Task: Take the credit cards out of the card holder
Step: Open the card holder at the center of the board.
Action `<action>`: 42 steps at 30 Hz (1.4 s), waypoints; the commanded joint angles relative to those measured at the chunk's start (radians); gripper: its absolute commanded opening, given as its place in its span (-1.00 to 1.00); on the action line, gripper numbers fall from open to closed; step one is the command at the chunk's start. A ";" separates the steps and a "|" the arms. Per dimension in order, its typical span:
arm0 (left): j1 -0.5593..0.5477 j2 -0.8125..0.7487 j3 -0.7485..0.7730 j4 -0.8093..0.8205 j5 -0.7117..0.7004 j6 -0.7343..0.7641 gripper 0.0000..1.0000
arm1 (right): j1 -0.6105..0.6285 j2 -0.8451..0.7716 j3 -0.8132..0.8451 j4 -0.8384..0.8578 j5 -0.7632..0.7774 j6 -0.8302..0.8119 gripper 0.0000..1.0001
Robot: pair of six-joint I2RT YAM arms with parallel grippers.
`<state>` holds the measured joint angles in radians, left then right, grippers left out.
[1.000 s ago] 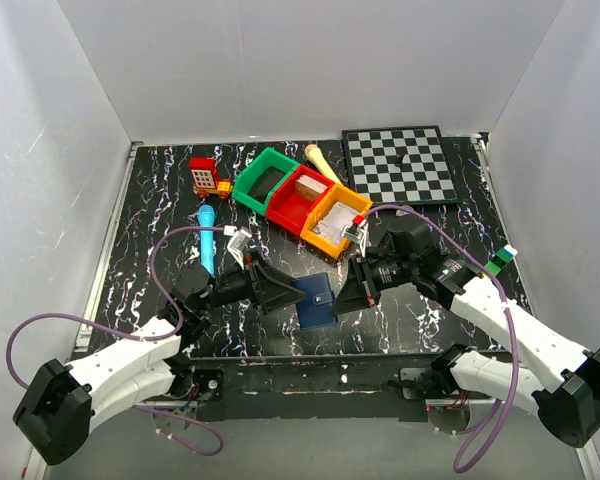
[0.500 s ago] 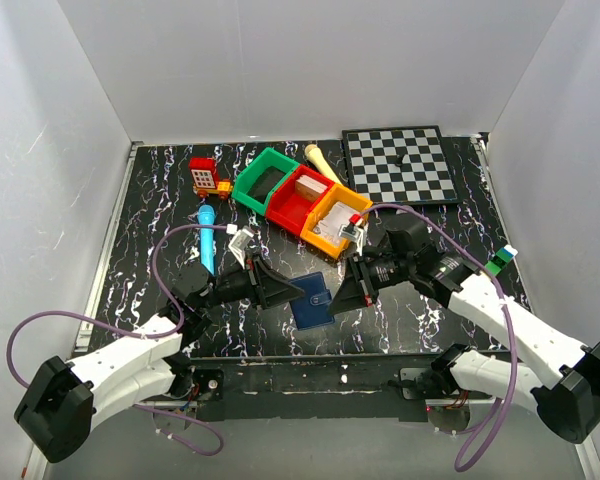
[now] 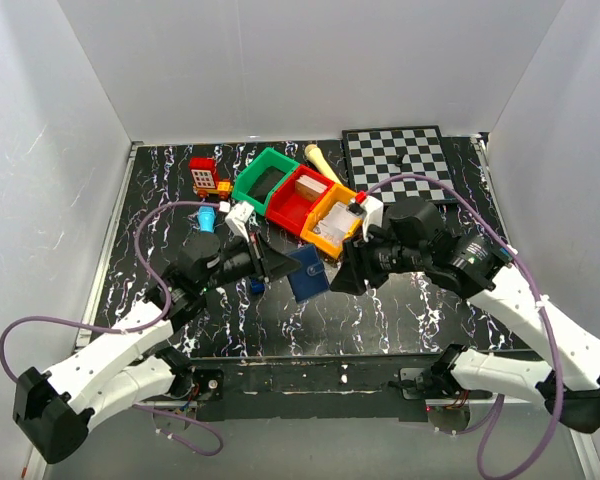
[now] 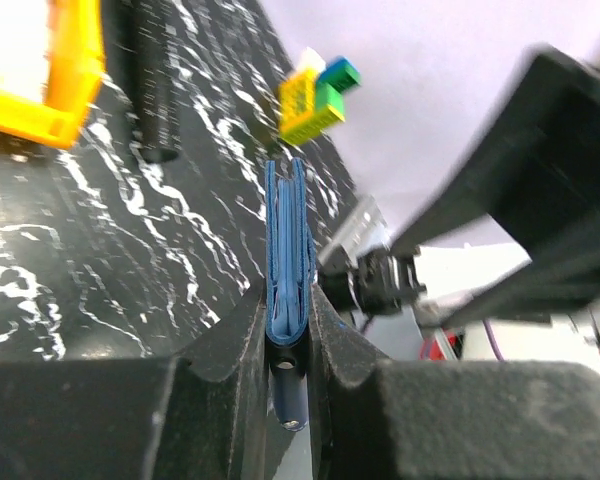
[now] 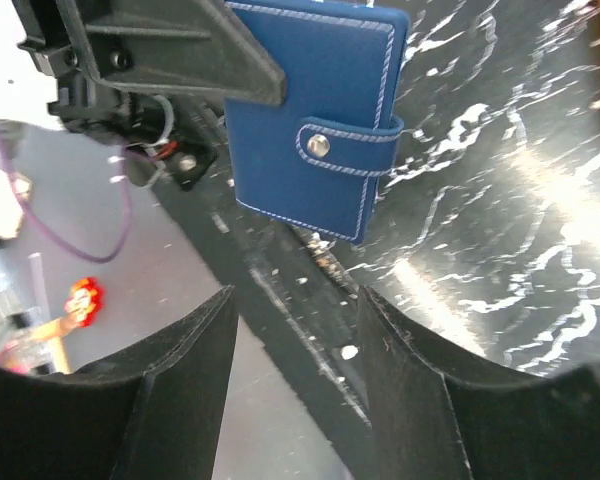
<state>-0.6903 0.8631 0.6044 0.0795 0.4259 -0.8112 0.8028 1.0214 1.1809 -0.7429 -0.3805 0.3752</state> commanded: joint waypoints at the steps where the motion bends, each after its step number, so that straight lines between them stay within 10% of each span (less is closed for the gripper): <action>1: -0.035 0.065 0.196 -0.396 -0.298 -0.031 -1.00 | 0.168 0.066 0.152 -0.144 0.531 -0.030 0.15; 9: -0.173 0.155 0.434 -0.629 -0.615 -0.135 -1.00 | 0.344 0.146 0.177 -0.067 1.008 0.016 0.09; 24: -0.210 0.249 0.525 -0.661 -0.552 -0.273 -1.00 | 0.406 0.218 0.184 0.057 0.940 -0.004 0.29; 42: -0.212 0.206 0.506 -0.613 -0.472 -0.336 -1.00 | 0.412 0.298 0.203 0.014 0.948 0.031 -0.01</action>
<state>-0.8951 1.1191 1.0821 -0.5846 -0.0799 -1.1198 1.2076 1.2942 1.3396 -0.7242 0.5400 0.3889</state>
